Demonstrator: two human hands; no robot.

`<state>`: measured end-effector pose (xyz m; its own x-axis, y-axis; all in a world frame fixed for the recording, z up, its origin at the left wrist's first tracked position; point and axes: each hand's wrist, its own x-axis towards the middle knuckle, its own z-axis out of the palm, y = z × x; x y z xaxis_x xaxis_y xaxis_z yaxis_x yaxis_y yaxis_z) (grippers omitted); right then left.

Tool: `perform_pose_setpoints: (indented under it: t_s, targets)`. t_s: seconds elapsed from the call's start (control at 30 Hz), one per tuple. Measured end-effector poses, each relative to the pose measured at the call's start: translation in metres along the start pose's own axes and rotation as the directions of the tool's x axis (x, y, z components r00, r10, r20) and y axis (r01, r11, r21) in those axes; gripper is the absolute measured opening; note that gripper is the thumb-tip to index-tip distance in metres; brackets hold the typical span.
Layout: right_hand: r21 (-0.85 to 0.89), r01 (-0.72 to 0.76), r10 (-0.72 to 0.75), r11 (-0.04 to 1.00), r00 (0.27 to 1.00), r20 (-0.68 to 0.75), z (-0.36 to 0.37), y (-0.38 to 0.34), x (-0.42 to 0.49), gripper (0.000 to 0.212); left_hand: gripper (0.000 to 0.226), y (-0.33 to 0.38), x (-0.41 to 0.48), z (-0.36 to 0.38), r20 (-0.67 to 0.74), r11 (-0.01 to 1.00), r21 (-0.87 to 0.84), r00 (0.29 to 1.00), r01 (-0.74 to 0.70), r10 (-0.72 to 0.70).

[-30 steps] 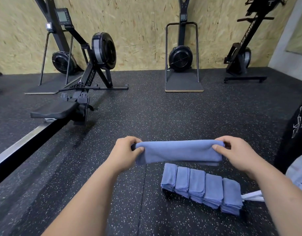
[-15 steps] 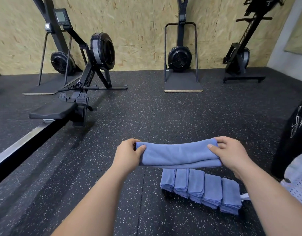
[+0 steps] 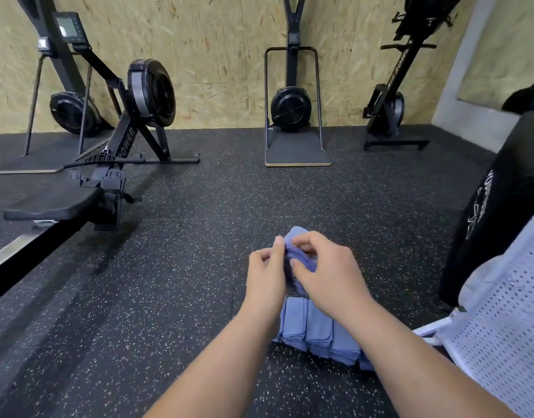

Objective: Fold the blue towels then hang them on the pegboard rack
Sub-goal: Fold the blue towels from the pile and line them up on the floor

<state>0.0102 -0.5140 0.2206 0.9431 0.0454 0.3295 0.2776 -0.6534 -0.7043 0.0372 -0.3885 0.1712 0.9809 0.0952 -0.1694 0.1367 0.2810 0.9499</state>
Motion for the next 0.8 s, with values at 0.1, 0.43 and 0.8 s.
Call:
perform_pose_setpoints:
  t_s: [0.1, 0.43, 0.8]
  targets:
    - [0.137, -0.022, 0.013, 0.99, 0.998, 0.067, -0.018, 0.003, -0.009, 0.036, 0.081, -0.002, 0.001, 0.007, 0.049, 1.0, -0.005, 0.999, -0.012, 0.013]
    - [0.636, -0.324, 0.504, 0.7, 0.856, -0.118, -0.109, 0.013, -0.058, 0.063, 0.045, 0.019, -0.071, 0.043, 0.302, 0.989, -0.149, 0.952, 0.002, 0.044]
    - [0.511, -0.271, 0.498, 0.816, 0.778, -0.383, -0.175, -0.003, -0.13, 0.016, 0.042, 0.031, -0.181, 0.077, 0.285, 0.647, 0.544, 0.843, -0.535, 0.456]
